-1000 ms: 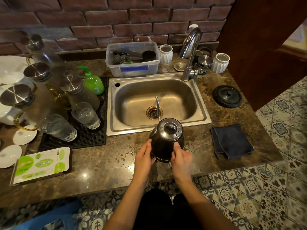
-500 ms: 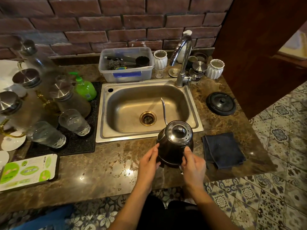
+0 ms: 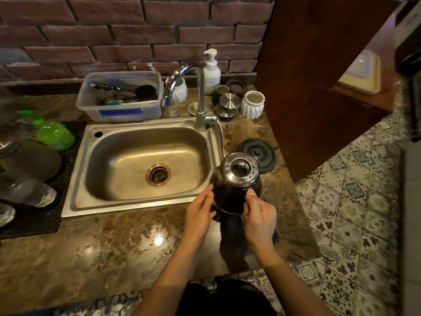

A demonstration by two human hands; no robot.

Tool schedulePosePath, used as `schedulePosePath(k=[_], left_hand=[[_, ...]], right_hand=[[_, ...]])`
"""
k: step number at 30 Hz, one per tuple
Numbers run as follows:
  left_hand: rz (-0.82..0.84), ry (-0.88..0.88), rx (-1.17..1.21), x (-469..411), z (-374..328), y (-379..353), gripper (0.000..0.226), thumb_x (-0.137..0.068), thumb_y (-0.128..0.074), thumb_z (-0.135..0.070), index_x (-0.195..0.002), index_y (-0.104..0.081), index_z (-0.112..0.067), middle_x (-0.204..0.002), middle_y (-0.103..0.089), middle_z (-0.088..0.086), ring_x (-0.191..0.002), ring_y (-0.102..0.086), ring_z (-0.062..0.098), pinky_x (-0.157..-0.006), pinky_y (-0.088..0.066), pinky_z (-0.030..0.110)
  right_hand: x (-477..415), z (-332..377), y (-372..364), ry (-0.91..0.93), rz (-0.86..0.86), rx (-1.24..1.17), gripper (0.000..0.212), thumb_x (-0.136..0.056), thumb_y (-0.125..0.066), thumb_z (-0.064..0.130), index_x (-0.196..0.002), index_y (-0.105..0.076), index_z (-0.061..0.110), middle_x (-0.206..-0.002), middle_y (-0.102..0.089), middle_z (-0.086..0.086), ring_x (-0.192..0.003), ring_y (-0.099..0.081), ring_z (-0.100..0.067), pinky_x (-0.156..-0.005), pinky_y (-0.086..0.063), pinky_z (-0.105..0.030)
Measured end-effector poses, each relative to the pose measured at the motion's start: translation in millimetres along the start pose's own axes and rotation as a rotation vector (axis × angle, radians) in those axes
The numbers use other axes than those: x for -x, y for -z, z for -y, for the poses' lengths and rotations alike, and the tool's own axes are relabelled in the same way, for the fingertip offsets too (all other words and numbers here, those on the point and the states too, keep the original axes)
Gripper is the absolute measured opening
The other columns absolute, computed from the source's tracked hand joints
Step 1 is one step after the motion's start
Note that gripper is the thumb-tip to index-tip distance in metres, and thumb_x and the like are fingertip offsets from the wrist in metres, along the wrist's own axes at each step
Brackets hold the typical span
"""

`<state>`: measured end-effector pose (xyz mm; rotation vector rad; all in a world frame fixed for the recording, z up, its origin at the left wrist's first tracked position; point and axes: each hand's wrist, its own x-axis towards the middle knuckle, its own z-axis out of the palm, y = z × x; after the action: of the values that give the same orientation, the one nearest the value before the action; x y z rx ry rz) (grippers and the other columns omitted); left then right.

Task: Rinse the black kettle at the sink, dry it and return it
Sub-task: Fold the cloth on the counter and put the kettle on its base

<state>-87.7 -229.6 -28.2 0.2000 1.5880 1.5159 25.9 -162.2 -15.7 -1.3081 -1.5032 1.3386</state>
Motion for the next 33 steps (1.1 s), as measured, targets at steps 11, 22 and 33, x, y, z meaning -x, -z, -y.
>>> schedulePosePath(k=[11, 22, 33], left_hand=[[0.009, 0.031, -0.033, -65, -24, -108, 0.041, -0.101, -0.055, -0.014, -0.138, -0.058, -0.029, -0.112, -0.065, -0.024, -0.107, -0.062, -0.004, -0.104, -0.05, 0.041], [-0.015, 0.06, -0.073, -132, -27, -143, 0.04, -0.1, -0.056, -0.012, -0.131, -0.062, -0.037, -0.129, -0.065, -0.006, -0.115, -0.063, 0.004, -0.104, -0.053, 0.044], [-0.011, 0.074, -0.118, -151, -23, -151, 0.043, -0.1, -0.057, -0.017, -0.135, -0.057, -0.042, -0.127, -0.062, -0.013, -0.122, -0.059, 0.007, -0.109, -0.047, 0.048]], right_hand=[[-119, 6, 53, 0.053, -0.01, 0.011, 0.06, -0.095, -0.051, 0.031, -0.052, -0.039, -0.009, -0.048, -0.039, -0.01, -0.046, -0.035, -0.016, -0.048, -0.025, -0.032], [-196, -14, 52, 0.001, 0.015, 0.05, 0.065, -0.088, -0.047, 0.05, -0.053, -0.046, -0.005, -0.048, -0.044, -0.006, -0.046, -0.037, -0.011, -0.047, -0.026, -0.025], [-213, -26, 46, -0.035, 0.06, -0.027, 0.063, -0.09, -0.047, 0.051, -0.055, -0.045, -0.001, -0.05, -0.044, -0.007, -0.049, -0.04, -0.018, -0.054, -0.032, -0.034]])
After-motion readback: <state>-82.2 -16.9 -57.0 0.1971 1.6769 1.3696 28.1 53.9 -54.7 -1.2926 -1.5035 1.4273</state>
